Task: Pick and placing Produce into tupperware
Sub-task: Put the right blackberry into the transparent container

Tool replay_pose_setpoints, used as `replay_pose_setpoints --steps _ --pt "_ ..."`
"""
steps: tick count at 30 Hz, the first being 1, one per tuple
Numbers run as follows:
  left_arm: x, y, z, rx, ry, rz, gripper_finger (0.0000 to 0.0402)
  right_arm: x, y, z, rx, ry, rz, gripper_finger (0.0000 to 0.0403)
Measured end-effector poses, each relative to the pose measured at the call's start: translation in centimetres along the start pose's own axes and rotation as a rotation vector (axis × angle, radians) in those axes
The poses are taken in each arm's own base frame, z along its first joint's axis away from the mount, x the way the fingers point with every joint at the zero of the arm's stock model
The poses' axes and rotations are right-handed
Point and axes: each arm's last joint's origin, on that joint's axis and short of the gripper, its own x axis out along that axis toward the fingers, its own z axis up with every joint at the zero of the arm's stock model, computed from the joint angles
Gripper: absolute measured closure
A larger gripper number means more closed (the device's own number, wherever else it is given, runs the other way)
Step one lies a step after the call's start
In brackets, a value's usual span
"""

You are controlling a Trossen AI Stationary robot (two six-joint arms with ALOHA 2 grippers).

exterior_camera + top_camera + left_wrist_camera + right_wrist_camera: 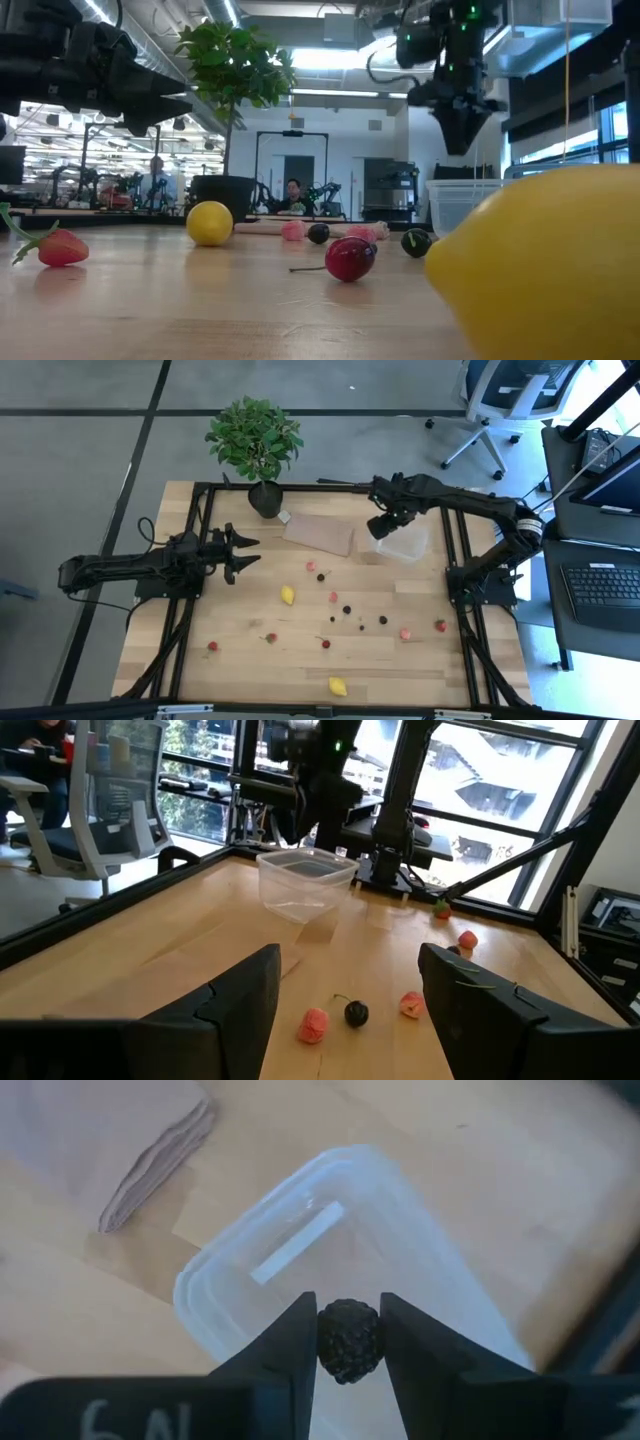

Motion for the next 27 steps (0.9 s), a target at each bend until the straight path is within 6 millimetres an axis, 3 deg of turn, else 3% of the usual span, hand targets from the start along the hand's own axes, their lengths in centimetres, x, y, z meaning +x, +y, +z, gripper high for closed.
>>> replay_pose_setpoints --steps 8,13,27 --pt "0.0 0.0 0.0 0.000 0.000 0.000 0.0170 5.9 -0.6 -2.5 0.031 0.093 0.033 0.0297" --pt "0.0 0.0 0.0 0.001 -0.001 0.001 0.0170 8.5 -1.2 -4.2 0.070 0.124 0.024 0.0297" --pt "0.0 0.1 0.0 0.008 -0.006 0.026 0.0170 9.0 -1.4 -4.6 0.090 0.134 0.015 0.0287"
